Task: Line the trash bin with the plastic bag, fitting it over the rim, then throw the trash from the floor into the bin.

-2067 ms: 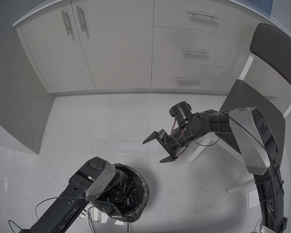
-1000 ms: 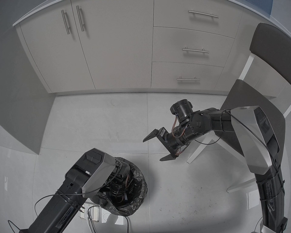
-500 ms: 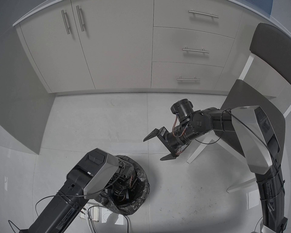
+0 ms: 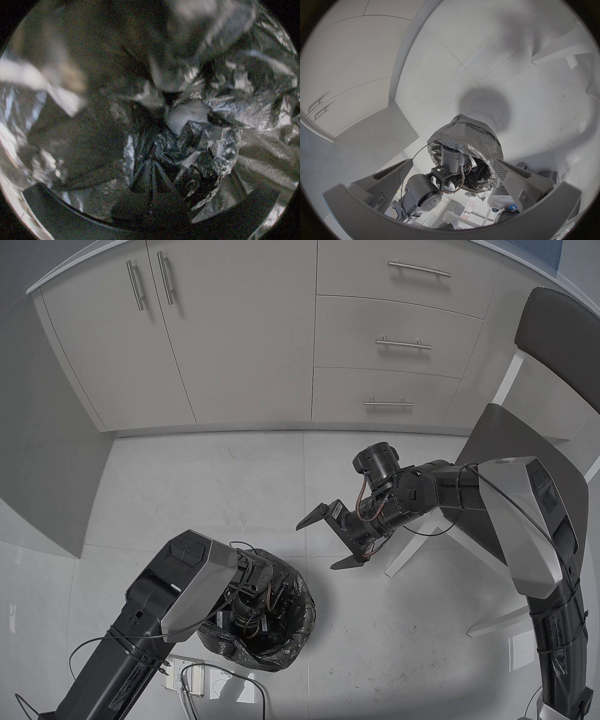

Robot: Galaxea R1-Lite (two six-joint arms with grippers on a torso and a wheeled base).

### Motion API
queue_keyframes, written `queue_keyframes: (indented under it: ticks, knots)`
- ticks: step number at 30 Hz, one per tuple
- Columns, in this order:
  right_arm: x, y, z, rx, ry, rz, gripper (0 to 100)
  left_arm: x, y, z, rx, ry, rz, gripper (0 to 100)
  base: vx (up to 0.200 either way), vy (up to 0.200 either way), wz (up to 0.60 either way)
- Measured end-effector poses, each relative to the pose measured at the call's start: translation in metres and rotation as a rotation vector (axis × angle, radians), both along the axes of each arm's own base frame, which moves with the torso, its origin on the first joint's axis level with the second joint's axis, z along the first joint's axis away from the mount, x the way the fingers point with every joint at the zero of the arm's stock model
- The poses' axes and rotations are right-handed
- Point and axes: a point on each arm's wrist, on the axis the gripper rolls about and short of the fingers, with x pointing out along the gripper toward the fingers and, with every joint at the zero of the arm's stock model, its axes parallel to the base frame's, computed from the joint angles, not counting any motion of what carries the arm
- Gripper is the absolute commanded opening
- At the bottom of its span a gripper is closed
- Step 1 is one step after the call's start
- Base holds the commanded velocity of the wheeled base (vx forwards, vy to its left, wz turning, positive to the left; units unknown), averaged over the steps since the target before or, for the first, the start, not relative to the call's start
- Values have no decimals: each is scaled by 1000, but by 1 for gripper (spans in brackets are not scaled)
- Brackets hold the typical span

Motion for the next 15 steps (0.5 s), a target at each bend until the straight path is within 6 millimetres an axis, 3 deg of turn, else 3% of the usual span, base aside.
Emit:
queue_keyframes:
  ticks: [15]
  knots:
    - [1, -1, 1, 1, -1, -3, 100, 3, -8, 42, 32, -101, -23, 0, 0, 0, 0]
